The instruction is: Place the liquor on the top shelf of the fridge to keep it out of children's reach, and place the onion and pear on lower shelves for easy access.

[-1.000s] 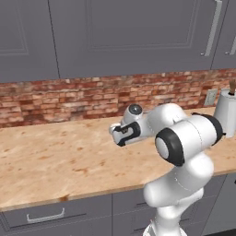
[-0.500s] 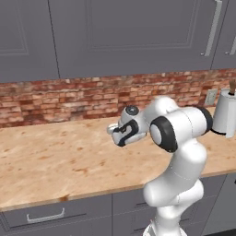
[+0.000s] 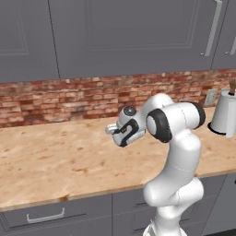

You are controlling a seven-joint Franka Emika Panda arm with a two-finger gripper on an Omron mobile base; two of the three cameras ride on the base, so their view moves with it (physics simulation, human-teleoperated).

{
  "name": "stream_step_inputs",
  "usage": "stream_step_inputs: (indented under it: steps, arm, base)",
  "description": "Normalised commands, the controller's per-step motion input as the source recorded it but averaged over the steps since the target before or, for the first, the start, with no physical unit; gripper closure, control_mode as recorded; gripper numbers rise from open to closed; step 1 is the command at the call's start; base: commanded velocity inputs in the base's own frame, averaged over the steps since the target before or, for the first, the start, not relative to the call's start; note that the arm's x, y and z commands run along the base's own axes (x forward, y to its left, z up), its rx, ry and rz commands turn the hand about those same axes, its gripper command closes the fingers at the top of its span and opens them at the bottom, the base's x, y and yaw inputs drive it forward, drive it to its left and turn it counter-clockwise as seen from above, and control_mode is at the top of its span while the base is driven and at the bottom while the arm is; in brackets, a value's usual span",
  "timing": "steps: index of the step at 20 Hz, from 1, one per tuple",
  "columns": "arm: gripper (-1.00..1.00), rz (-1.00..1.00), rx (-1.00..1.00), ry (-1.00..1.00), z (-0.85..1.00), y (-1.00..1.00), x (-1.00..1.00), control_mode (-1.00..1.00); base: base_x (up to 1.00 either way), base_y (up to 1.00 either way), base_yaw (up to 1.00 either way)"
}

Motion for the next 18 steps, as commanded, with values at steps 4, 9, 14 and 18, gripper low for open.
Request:
stream_step_inputs:
  steps: [4,9,14,18]
  arm:
    - [-1.00,0.00,0.00,0.01,-0.19,0.05,0.22,-1.00]
    - [-1.00,0.00,0.00,0.04,-0.18,0.07,0.19,-1.00]
    - [1.00,0.00,0.00,0.06,-0.16,0.03,0.13,-1.00]
    - [1.00,0.00,0.00,0.07,-0.18,0.00,0.04,-1.00]
  base:
    - [0.00,0.00,0.00]
    - [0.00,0.00,0.00]
    - [0.00,0.00,0.00]
    - [0.00,0.00,0.00]
